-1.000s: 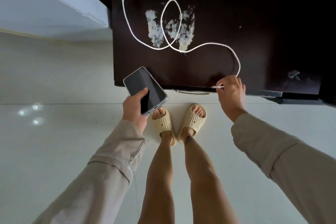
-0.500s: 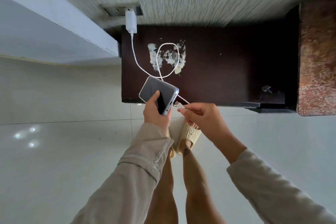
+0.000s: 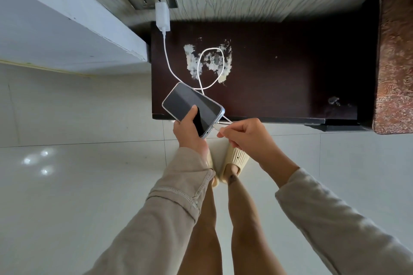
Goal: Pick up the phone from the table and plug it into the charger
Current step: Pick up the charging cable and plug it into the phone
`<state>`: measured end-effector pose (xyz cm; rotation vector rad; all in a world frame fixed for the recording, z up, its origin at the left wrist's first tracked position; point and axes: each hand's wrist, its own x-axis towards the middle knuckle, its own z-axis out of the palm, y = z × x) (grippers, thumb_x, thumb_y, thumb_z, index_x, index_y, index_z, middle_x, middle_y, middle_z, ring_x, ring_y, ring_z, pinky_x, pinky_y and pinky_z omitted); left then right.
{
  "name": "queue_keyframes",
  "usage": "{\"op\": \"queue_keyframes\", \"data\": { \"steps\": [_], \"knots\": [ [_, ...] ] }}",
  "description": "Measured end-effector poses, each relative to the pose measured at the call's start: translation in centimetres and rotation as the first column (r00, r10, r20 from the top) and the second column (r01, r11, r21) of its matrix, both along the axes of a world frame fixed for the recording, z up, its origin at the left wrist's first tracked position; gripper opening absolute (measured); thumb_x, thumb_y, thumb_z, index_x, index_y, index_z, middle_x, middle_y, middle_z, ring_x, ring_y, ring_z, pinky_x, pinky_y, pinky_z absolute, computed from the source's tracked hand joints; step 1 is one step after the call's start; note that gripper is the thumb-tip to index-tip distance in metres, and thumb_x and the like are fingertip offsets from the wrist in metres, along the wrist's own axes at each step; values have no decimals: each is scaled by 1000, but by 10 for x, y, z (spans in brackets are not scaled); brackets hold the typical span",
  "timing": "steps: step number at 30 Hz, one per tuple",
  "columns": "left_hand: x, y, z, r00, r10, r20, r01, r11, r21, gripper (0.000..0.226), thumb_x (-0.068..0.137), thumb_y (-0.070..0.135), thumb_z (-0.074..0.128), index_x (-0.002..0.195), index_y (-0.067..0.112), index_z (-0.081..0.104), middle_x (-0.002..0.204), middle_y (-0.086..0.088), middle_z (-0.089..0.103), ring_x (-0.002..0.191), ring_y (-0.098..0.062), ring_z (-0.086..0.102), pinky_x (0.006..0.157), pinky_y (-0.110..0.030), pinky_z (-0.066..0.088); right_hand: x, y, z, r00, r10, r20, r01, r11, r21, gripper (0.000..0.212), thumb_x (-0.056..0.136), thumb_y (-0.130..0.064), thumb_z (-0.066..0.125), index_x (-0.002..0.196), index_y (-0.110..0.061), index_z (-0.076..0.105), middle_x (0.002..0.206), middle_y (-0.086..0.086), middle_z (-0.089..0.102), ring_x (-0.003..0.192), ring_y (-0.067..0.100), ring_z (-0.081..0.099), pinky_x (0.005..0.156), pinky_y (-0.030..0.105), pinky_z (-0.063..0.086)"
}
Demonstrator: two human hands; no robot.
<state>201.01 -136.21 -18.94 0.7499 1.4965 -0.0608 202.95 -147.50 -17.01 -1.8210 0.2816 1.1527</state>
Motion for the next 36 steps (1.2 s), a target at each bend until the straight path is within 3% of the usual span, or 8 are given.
{"op": "queue_keyframes", "data": {
  "steps": [7, 13, 17, 23, 28, 31, 34, 36],
  "knots": [
    [8, 1, -10, 992, 37, 125, -38, 999, 7, 29, 86, 16, 58, 113, 14, 47, 95, -1, 59, 79, -10, 58, 52, -16, 51, 8, 1, 2, 1000, -16, 10, 16, 999, -44, 30, 83, -21, 57, 75, 3, 73, 29, -12, 50, 31, 0, 40, 46, 16, 31],
    [8, 1, -9, 957, 246, 154, -214, 956, -199, 48, 90, 19, 53, 136, 10, 43, 120, -7, 58, 93, -17, 60, 75, -28, 49, 16, 13, 2, 997, 47, 62, -40, 993, -108, 30, 83, -20, 56, 54, -21, 66, 30, -9, 47, 30, 2, 39, 35, 10, 36],
    [4, 1, -9, 949, 260, 177, -228, 956, -186, 48, 91, 14, 52, 138, 13, 41, 122, -8, 57, 105, -23, 57, 89, -34, 47, 12, 14, 2, 988, 107, 111, -93, 988, -124, 25, 84, -18, 55, 67, -12, 72, 41, -8, 49, 38, 6, 39, 41, 14, 36],
    [8, 4, -7, 915, 343, 210, -296, 928, -224, 49, 91, 16, 52, 138, 14, 40, 122, -7, 57, 93, -17, 61, 75, -27, 50, 12, 16, 3, 972, 124, 200, -101, 987, -123, 24, 85, -20, 54, 75, -9, 72, 45, -7, 46, 34, 4, 38, 38, 8, 30],
    [8, 8, -10, 952, 203, 228, -168, 972, -164, 49, 91, 15, 51, 139, 11, 39, 128, -10, 55, 105, -20, 57, 75, -26, 49, 11, 8, 0, 945, 221, 241, -207, 975, -83, 21, 83, -29, 59, 88, -12, 70, 49, -10, 40, 41, -1, 43, 43, 3, 34],
    [12, 21, -13, 968, 73, 241, -54, 995, -87, 48, 90, 11, 52, 137, 11, 40, 129, -12, 55, 106, -23, 56, 72, -28, 50, 7, -10, -5, 864, 380, 331, -341, 924, -172, 23, 81, -25, 63, 100, -14, 70, 62, -9, 58, 55, -2, 45, 51, 3, 32],
    [18, 38, -13, 968, -8, 251, 18, 999, -34, 41, 89, 8, 53, 129, 11, 46, 118, -7, 59, 102, -23, 58, 68, -29, 51, 5, -30, -15, 753, 442, 487, -368, 897, -245, 16, 80, -8, 61, 89, -1, 73, 82, 13, 74, 72, 22, 64, 70, 27, 50],
    [20, 45, -13, 964, -90, 252, 90, 996, 9, 32, 87, 7, 55, 118, 13, 49, 109, -5, 61, 97, -22, 60, 73, -33, 54, 7, -41, -24, 720, 471, 510, -343, 880, -329, 15, 80, -2, 58, 84, 0, 73, 89, 16, 73, 88, 30, 63, 79, 35, 45]
  ]
}}
